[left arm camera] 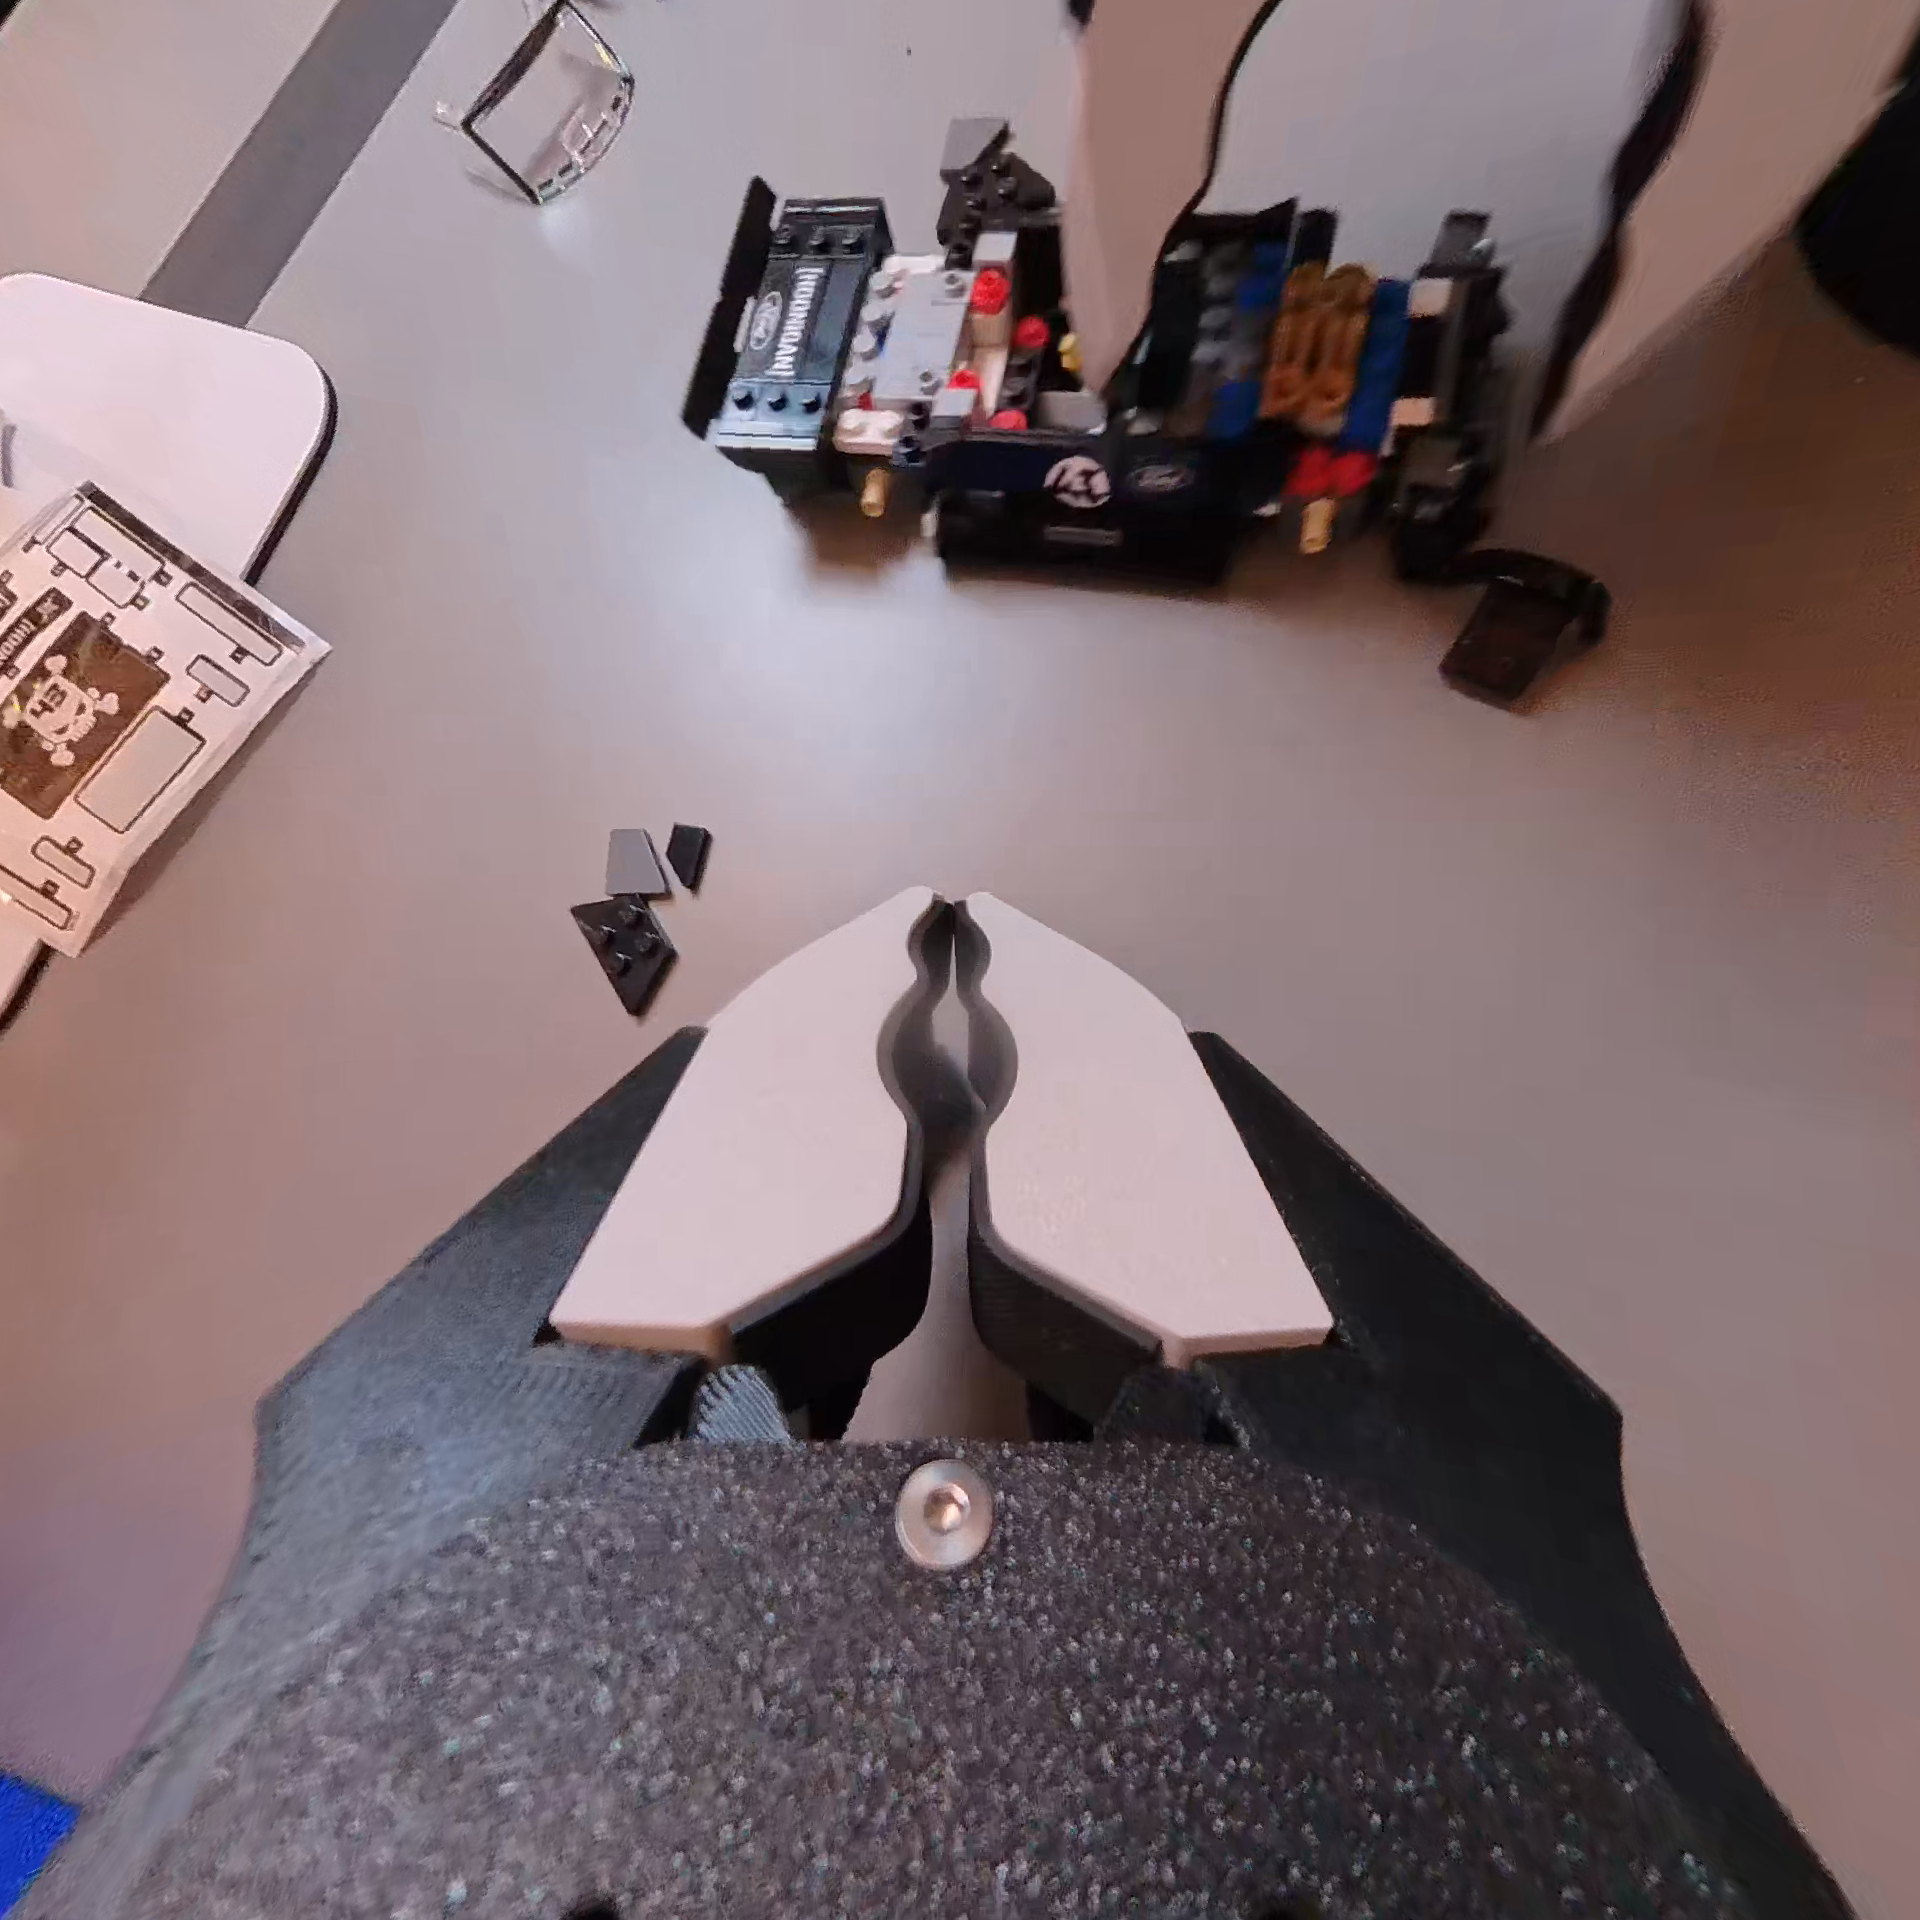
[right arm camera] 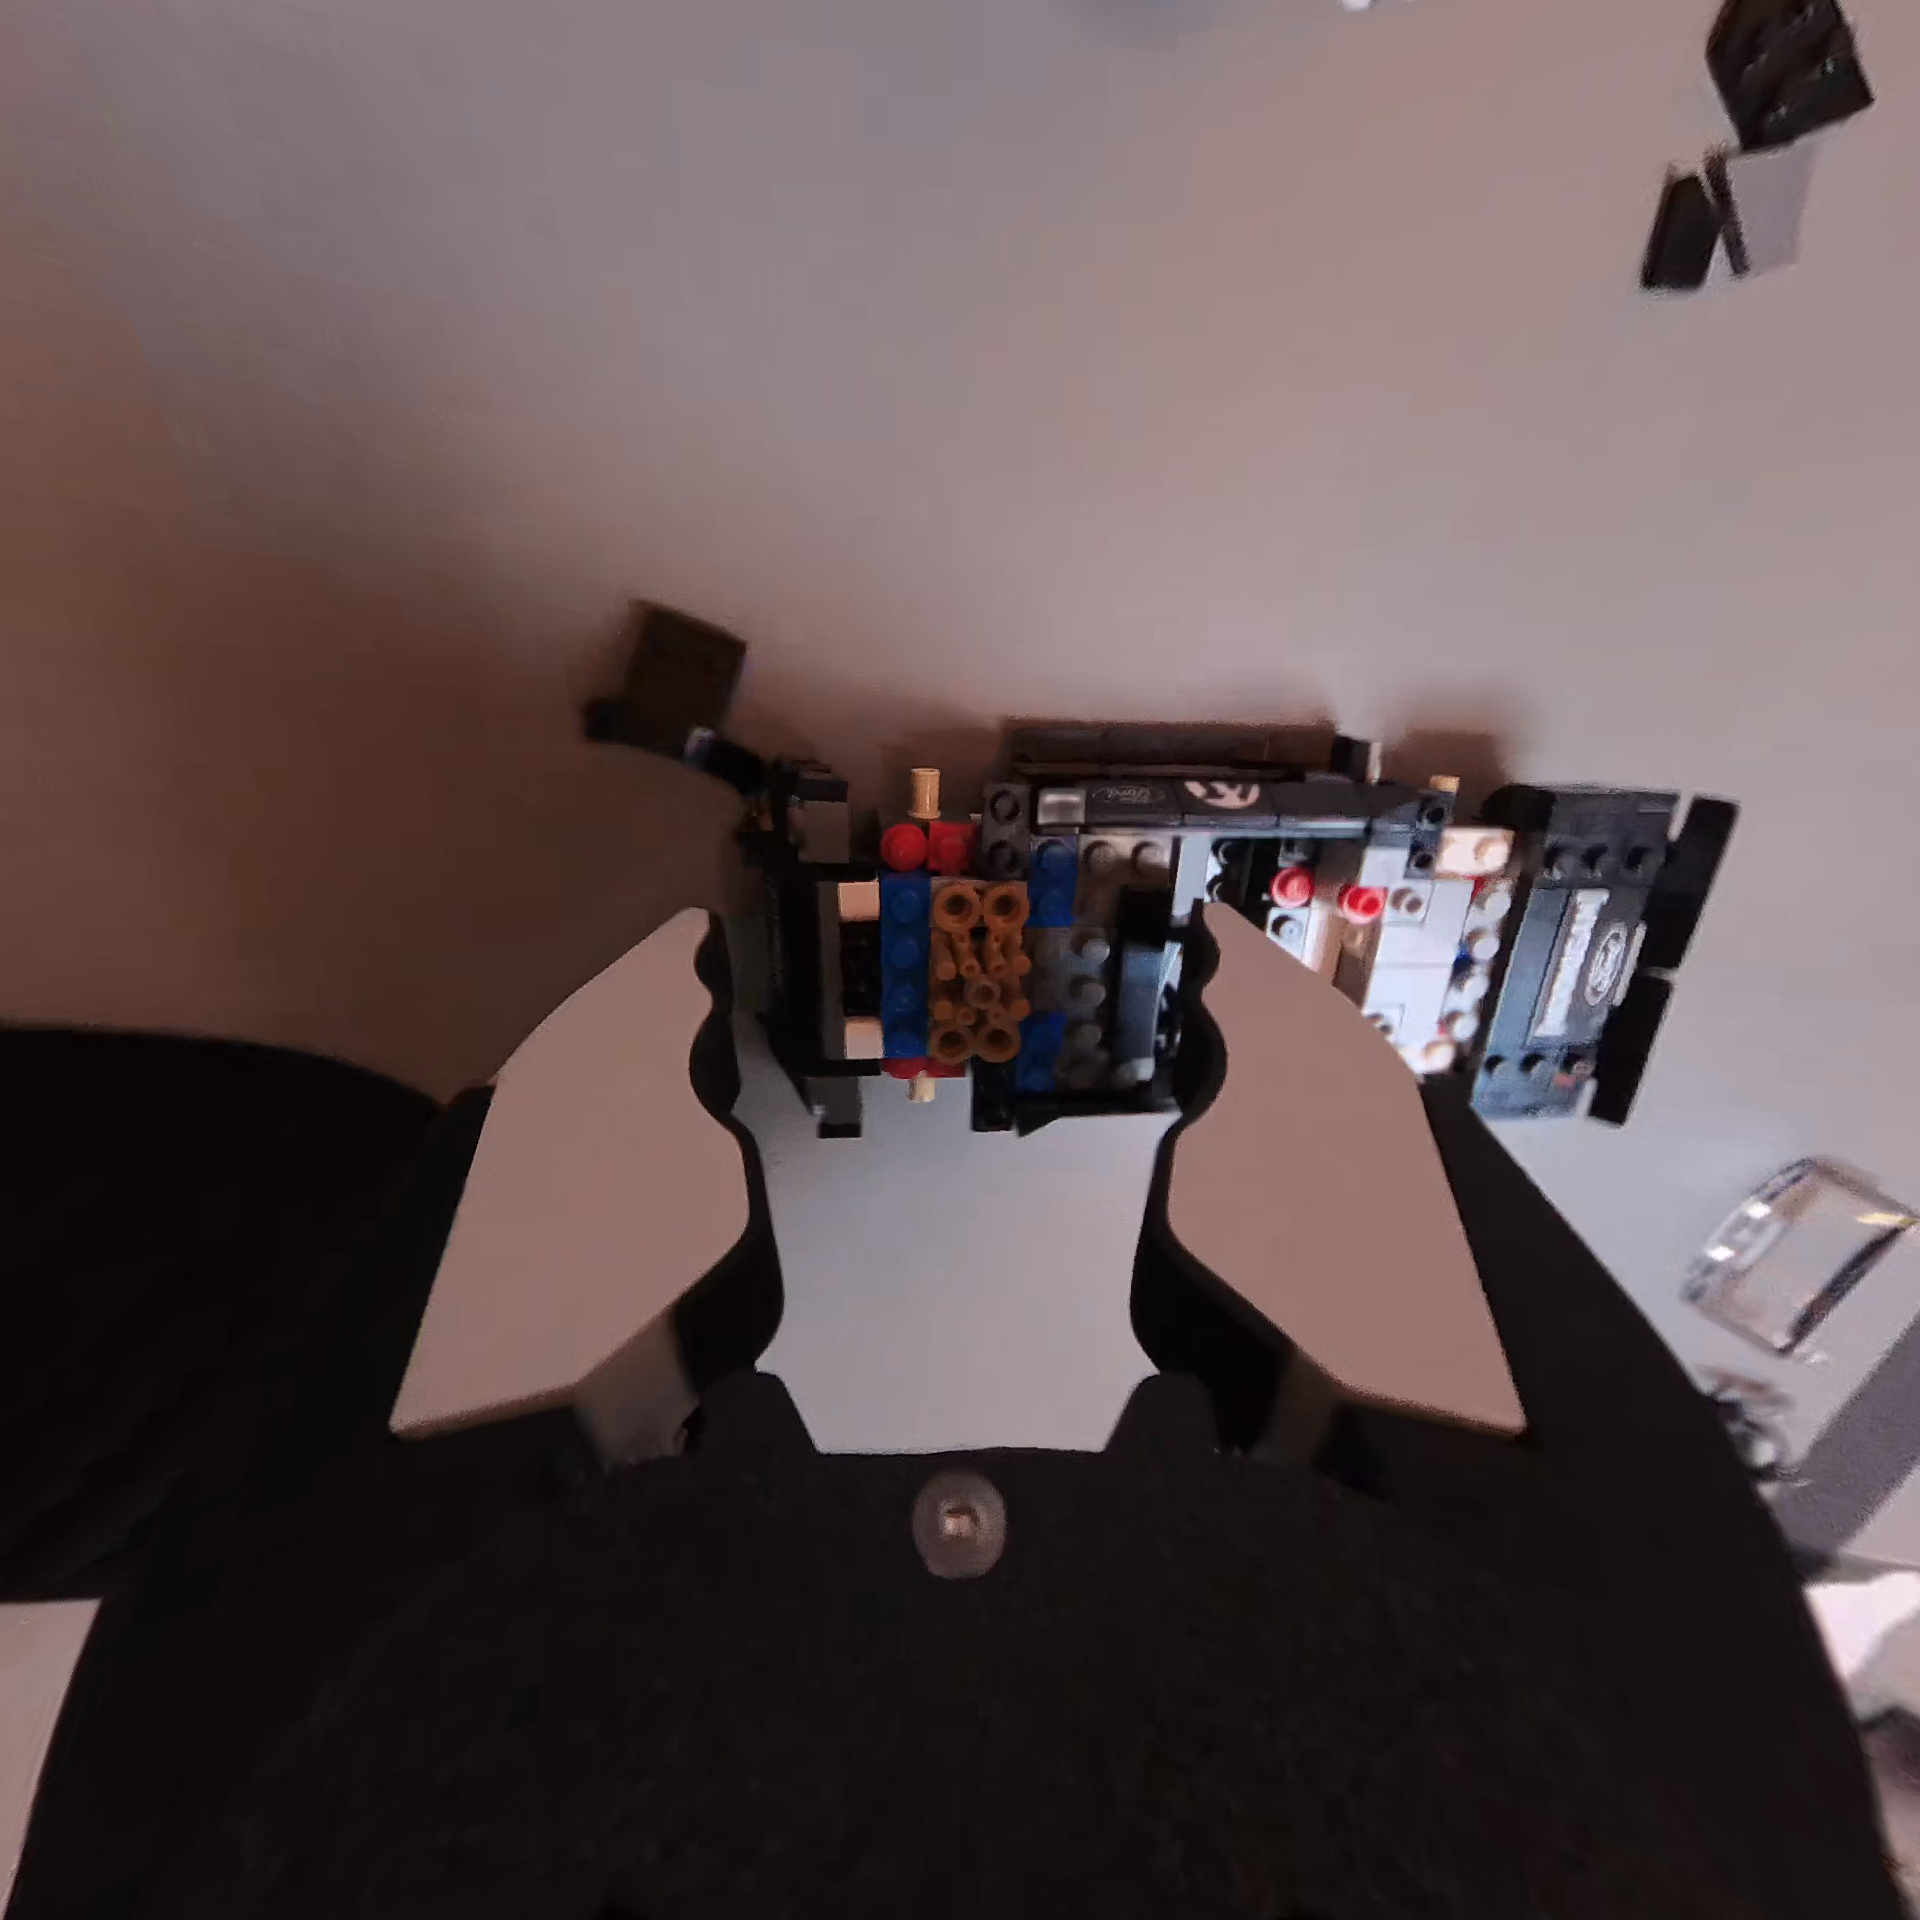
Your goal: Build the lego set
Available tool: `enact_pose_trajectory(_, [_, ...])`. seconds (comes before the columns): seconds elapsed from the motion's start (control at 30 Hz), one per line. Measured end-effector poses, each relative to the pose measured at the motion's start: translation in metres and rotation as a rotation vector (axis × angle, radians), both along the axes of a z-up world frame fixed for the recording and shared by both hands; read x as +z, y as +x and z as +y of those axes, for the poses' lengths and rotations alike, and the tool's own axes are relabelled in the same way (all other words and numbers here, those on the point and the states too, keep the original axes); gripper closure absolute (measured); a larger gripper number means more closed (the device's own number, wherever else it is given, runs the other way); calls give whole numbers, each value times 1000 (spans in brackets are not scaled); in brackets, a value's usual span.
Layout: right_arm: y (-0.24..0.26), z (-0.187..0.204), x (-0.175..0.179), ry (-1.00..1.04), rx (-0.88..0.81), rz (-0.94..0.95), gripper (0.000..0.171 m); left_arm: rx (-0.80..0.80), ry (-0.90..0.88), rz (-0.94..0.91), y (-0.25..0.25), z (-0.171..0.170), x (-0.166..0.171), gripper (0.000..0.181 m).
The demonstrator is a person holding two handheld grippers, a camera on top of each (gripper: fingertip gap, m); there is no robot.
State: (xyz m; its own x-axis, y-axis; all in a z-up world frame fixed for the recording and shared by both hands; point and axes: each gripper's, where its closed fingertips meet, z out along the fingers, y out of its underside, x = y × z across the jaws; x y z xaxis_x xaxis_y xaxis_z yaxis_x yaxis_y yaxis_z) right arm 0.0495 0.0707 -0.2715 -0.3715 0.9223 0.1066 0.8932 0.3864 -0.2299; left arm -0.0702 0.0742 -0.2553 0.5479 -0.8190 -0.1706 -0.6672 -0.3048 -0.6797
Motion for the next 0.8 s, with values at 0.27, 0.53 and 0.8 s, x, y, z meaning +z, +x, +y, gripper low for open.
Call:
enact_pose_trajectory(0.27, [-5, 26, 25, -66, -860, 454, 61, -38, 35, 97, -3, 21, -2, 181])
enact_pose_trajectory(0.53, [-7, 51, 5, 57, -1164, 376, 66, -55, 64, 35, -3, 22, 5, 181])
enact_pose_trajectory(0.8, [-6, 48, -10, 22, -1155, 202, 80, -73, 117, 75, 2, 10, 2, 181])
